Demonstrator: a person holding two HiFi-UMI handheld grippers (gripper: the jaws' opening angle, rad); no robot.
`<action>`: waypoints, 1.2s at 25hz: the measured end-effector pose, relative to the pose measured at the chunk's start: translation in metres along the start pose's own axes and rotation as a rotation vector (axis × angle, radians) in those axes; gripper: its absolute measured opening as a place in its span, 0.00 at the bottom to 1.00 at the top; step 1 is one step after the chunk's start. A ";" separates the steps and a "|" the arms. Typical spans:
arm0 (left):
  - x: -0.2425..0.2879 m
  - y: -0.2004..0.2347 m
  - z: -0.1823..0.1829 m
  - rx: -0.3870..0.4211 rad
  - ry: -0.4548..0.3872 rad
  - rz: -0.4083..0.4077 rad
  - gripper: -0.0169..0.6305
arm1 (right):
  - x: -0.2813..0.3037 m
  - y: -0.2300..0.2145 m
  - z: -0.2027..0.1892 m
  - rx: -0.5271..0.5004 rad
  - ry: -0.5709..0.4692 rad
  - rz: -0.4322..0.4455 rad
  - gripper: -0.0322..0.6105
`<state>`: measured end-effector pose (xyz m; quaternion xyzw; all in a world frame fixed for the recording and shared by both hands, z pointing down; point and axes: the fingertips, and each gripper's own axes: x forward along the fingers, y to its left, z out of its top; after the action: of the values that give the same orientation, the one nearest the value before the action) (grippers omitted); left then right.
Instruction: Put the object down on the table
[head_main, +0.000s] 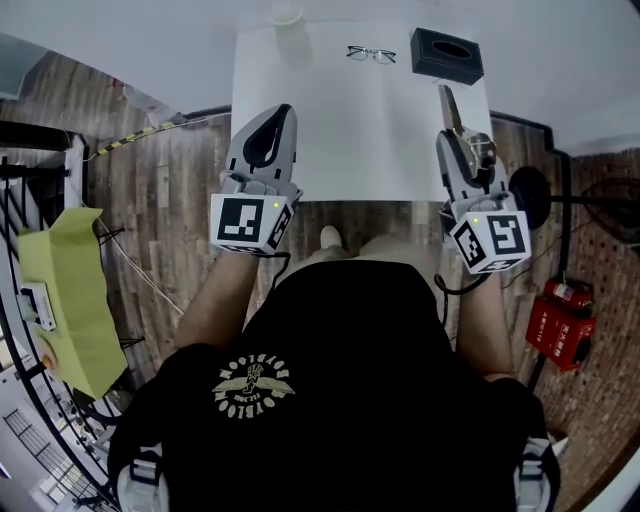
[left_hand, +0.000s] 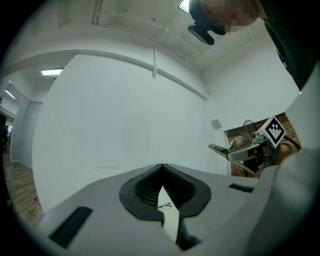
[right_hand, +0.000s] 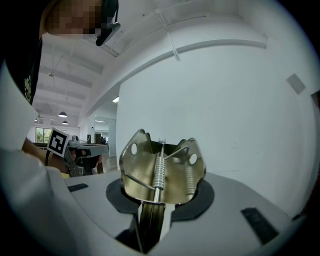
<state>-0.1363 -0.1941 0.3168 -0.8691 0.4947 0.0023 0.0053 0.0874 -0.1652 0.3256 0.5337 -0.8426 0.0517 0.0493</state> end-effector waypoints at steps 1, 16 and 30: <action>0.001 0.004 0.000 -0.002 -0.001 -0.001 0.04 | 0.003 0.002 0.001 0.004 -0.001 0.001 0.22; 0.062 -0.005 -0.013 0.005 0.047 -0.008 0.04 | 0.027 -0.044 -0.007 0.052 0.042 0.049 0.22; 0.098 -0.013 -0.026 -0.027 0.056 0.027 0.04 | 0.049 -0.088 -0.017 0.073 0.075 0.063 0.22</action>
<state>-0.0752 -0.2722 0.3417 -0.8621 0.5061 -0.0152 -0.0205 0.1463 -0.2441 0.3519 0.5059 -0.8542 0.1041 0.0595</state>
